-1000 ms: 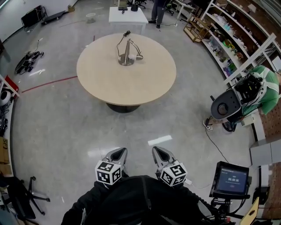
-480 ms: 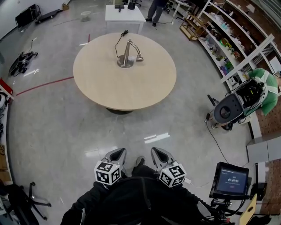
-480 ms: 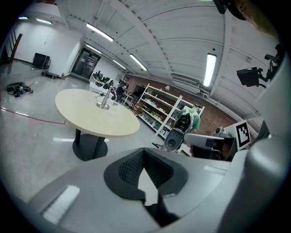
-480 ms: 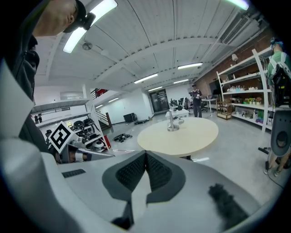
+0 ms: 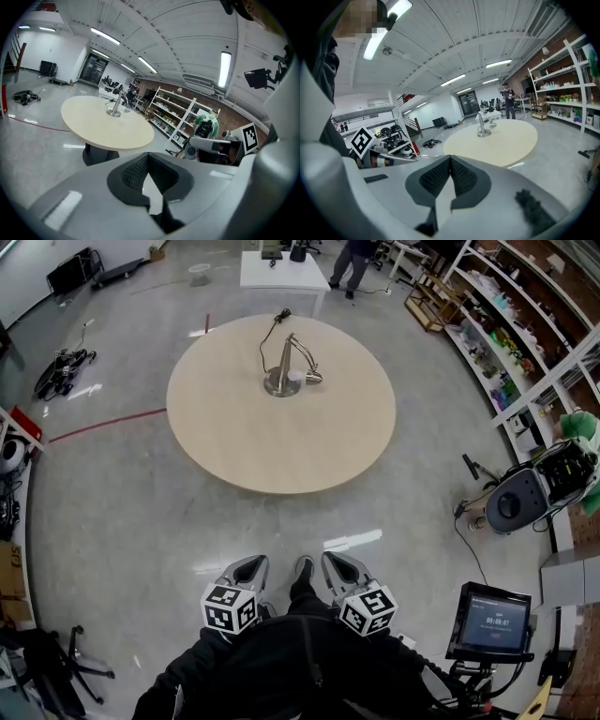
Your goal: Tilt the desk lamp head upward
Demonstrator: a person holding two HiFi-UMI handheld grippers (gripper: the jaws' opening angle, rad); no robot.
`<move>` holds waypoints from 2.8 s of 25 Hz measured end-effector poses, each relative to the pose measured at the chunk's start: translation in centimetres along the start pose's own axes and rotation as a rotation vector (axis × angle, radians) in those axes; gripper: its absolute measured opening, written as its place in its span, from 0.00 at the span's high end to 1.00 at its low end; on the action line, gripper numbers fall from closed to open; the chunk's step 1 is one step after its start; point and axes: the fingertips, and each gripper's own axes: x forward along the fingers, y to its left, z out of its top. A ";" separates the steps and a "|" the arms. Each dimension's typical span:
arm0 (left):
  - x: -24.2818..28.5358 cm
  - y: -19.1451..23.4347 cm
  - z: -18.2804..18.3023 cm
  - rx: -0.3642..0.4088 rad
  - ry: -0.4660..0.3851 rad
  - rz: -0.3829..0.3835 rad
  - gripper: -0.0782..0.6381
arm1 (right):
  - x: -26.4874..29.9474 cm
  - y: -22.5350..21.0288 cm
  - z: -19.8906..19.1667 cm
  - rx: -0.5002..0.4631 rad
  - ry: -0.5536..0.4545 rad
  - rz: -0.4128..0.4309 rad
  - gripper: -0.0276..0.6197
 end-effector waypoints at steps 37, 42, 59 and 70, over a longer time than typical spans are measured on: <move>17.5 0.2 14.4 0.032 -0.076 0.145 0.88 | 9.2 -20.8 12.0 0.006 -0.069 0.111 0.97; 19.5 1.4 16.4 0.056 -0.070 0.107 0.88 | 10.6 -22.5 13.0 0.019 -0.084 0.054 0.97; 24.8 11.3 24.8 0.070 -0.045 -0.016 0.88 | 23.6 -23.0 15.4 0.100 0.002 0.030 0.94; 26.7 17.9 27.0 0.180 -0.059 -0.072 0.80 | 32.2 -24.0 17.1 0.116 0.067 -0.033 0.82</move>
